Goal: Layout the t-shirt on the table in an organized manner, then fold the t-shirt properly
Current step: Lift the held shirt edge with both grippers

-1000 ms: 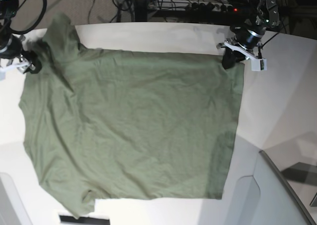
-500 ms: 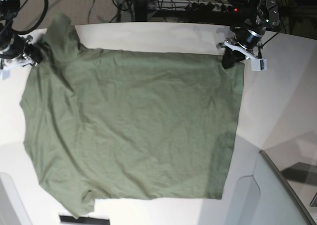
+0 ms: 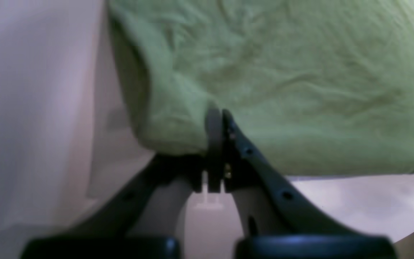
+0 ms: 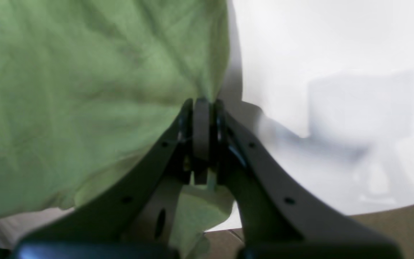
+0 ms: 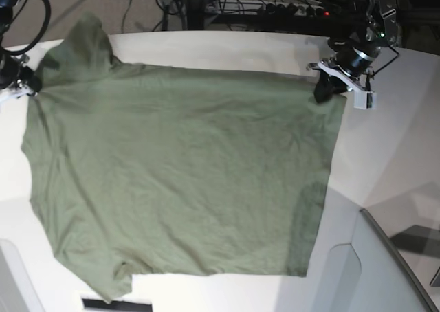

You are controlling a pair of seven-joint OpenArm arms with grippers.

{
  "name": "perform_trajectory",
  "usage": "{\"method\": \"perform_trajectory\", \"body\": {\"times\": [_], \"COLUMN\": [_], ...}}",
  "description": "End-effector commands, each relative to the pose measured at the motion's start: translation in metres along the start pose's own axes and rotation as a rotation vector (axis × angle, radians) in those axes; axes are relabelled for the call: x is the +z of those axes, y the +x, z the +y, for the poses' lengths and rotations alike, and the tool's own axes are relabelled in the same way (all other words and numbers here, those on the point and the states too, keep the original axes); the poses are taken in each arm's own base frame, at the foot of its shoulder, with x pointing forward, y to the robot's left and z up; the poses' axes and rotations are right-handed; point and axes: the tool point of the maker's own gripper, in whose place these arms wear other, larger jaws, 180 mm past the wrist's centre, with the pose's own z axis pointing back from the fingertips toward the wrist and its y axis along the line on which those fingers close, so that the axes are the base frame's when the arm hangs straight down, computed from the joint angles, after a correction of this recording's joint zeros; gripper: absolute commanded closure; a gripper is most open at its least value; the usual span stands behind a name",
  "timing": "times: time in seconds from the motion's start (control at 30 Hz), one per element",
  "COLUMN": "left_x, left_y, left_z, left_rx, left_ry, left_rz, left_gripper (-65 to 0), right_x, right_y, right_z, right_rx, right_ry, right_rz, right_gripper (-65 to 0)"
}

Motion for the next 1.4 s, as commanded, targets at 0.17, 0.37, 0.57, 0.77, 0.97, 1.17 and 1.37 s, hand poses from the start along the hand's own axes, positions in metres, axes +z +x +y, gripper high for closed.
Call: {"method": "perform_trajectory", "body": {"times": [0.17, 0.37, 0.57, 0.77, 0.97, 1.17, 1.37], "left_x": [0.003, 0.014, 0.024, 0.040, 0.058, 0.062, 0.054], "left_y": [0.017, 0.017, 0.011, 0.010, 0.019, 0.014, 0.024], "left_z": [-0.007, -0.012, -0.015, -0.006, -0.003, -0.008, -0.011], "left_rx": [-0.034, -0.063, -0.076, -0.077, -0.119, -0.120, -0.124], "left_ry": [-0.020, -0.023, -0.023, 0.014, 0.047, 0.044, 0.033], "left_rz": [-0.030, -0.031, -0.020, -0.024, -0.010, 0.002, -0.019], "left_gripper": [0.0, 0.0, 0.0, 0.0, 0.0, 0.0, 0.0], "right_x": [0.014, 0.038, 0.040, 0.045, 0.059, 0.059, 0.059], "right_y": [0.018, 0.037, 0.026, 0.022, 0.016, 0.016, 0.040], "right_z": [0.009, 0.032, 0.033, 0.028, 0.032, 0.036, 0.050], "right_rx": [0.054, 0.162, 0.166, 0.177, 0.232, 0.237, 0.249], "right_ry": [0.012, 0.020, 0.019, 0.005, -0.010, -0.003, 0.018], "right_rz": [-0.015, -0.051, 0.010, 0.015, 0.031, 0.039, -0.013], "right_gripper": [-0.2, -0.2, -0.2, -0.2, -0.2, -0.2, -0.2]}}
